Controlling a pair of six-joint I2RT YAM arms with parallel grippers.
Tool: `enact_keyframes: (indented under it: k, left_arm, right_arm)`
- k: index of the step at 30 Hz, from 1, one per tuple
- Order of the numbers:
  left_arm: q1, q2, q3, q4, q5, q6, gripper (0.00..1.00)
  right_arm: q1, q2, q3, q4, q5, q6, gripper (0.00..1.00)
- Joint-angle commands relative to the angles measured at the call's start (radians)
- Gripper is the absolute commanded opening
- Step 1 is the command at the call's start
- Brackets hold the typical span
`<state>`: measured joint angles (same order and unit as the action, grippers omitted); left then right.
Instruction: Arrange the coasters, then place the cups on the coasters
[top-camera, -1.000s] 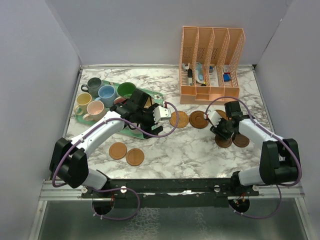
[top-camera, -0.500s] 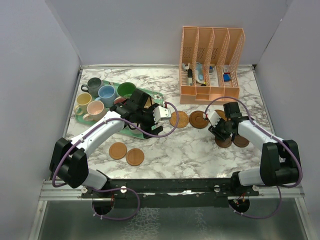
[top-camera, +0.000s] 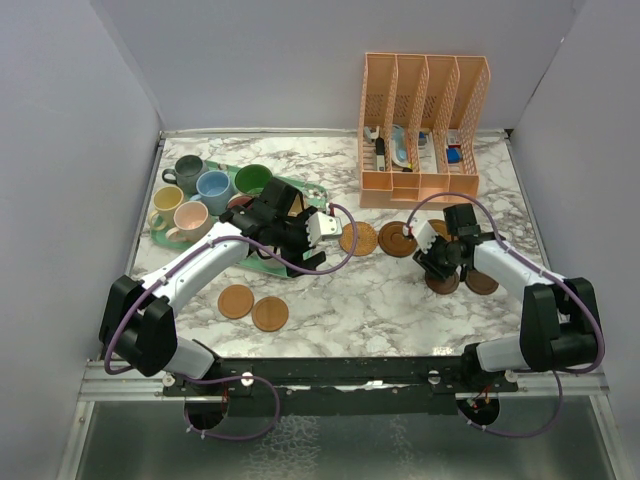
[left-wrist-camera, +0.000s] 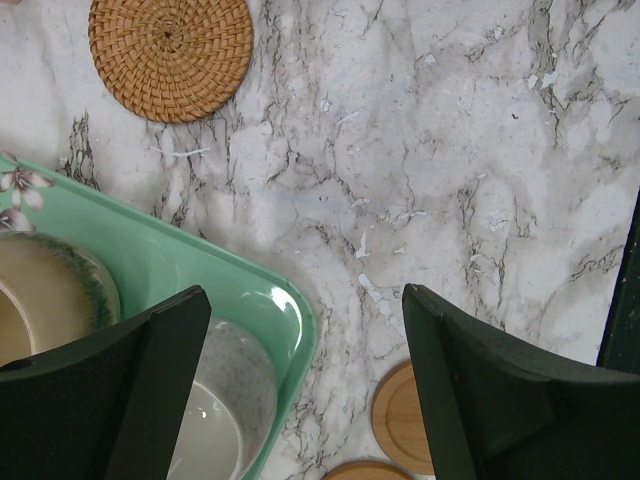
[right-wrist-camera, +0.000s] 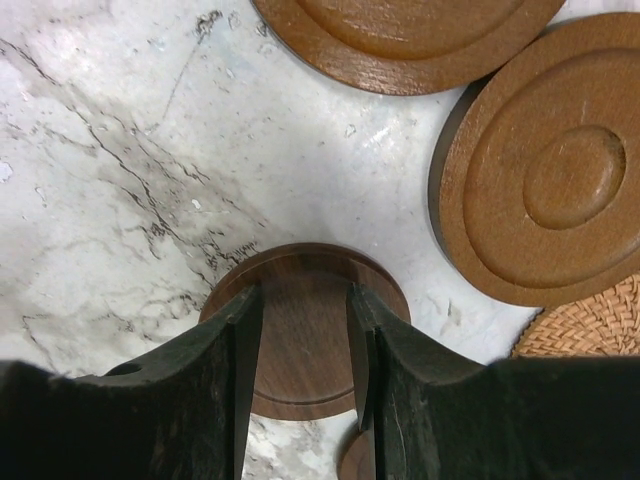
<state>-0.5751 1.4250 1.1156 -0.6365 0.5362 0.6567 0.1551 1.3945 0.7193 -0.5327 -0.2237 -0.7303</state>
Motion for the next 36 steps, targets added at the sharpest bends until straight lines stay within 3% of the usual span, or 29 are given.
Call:
enact_keyframes:
  k: [1, 12, 24, 31, 36]
  left_arm:
    - [0.006, -0.021, -0.011, 0.009, 0.033, 0.009, 0.82]
    - [0.008, -0.027, -0.013, 0.009, 0.03, 0.008, 0.82]
    - [0.011, -0.05, -0.018, -0.001, 0.014, 0.011, 0.82]
    - [0.011, -0.076, -0.013, -0.161, -0.09, 0.102, 0.81]
    - [-0.003, -0.113, -0.04, -0.305, -0.166, 0.172, 0.79]
  right_arm:
    - [0.018, 0.043, -0.024, -0.006, -0.062, 0.025, 0.4]
    - [0.02, 0.03, -0.015, -0.014, -0.019, 0.018, 0.4]
    - [0.02, -0.028, 0.152, -0.166, -0.083, 0.025, 0.43]
    - [0.02, -0.047, 0.206, -0.174, -0.17, 0.086, 0.43]
    - [0.02, -0.056, 0.198, -0.093, -0.266, 0.163, 0.43]
